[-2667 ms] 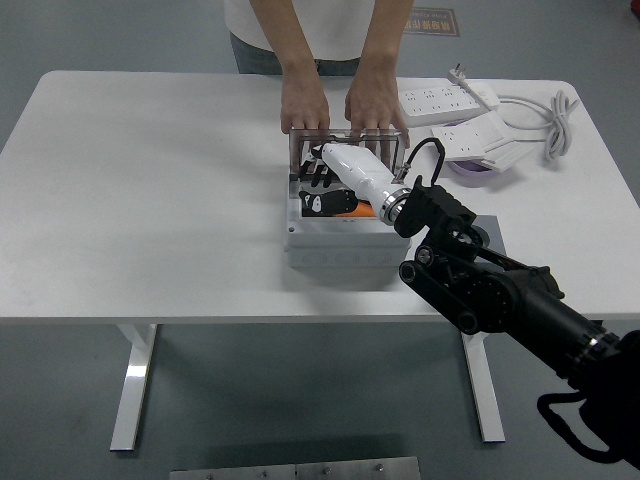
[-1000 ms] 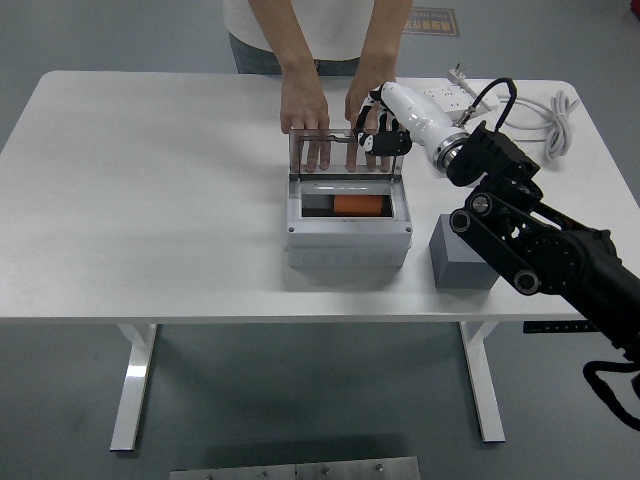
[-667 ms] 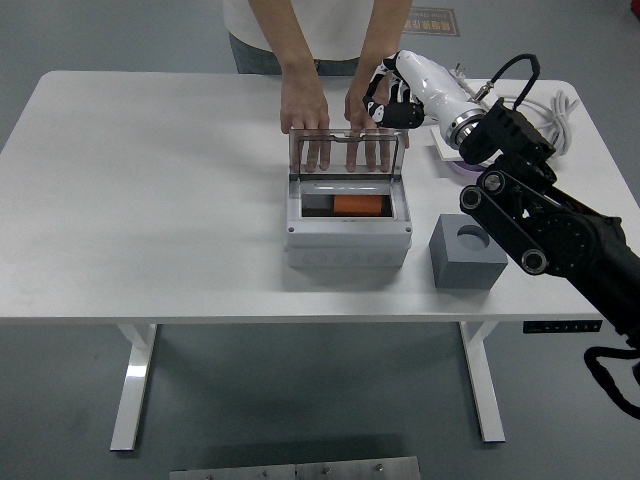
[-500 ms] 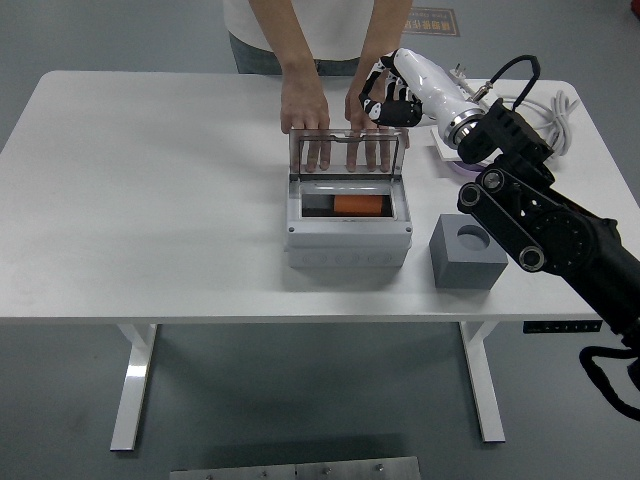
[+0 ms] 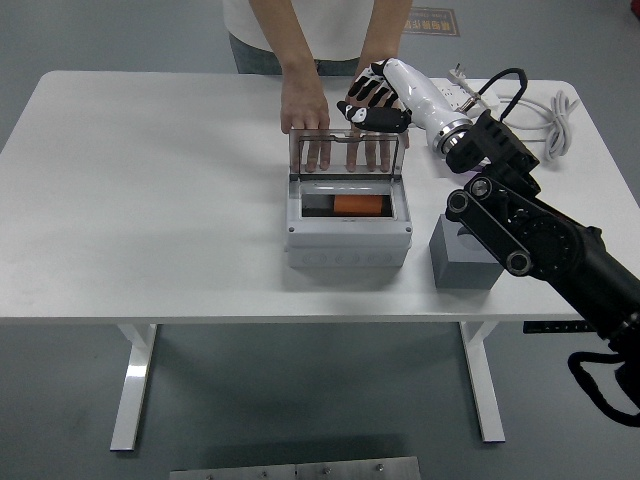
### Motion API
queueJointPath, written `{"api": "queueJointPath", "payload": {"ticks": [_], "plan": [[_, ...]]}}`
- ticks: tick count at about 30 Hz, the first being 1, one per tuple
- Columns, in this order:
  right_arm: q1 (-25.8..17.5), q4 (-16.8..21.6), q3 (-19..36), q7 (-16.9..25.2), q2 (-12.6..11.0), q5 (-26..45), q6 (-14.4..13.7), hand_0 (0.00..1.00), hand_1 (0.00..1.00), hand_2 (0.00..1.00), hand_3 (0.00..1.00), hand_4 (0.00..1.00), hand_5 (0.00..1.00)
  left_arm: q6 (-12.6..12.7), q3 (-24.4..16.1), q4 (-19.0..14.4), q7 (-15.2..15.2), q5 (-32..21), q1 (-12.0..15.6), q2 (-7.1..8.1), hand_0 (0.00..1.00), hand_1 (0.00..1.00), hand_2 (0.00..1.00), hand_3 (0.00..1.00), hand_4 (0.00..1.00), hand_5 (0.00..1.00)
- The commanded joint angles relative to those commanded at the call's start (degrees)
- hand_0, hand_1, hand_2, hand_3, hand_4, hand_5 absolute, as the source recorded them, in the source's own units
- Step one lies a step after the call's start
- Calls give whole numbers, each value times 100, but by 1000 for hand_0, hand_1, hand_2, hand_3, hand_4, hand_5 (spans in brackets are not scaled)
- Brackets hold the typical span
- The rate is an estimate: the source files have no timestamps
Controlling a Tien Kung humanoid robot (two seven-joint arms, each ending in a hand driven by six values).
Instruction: Fetch the battery,place it into the box,close the lid of the box
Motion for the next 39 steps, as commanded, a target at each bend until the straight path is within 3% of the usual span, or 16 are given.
{"api": "queueJointPath", "payload": {"ticks": [28,39], "plan": [[-114,-341,-384,136,135,166,-39,755,639,643,603,959,998,-51,-3,10,0,66,-42,-16,632,698,573,541,500,2],[-144,-258,-507,107,104,98,-47,759,642,642,614,952,992,-61,9,14,0,80,-38,-34,632,698,573,541,500,2]]}}
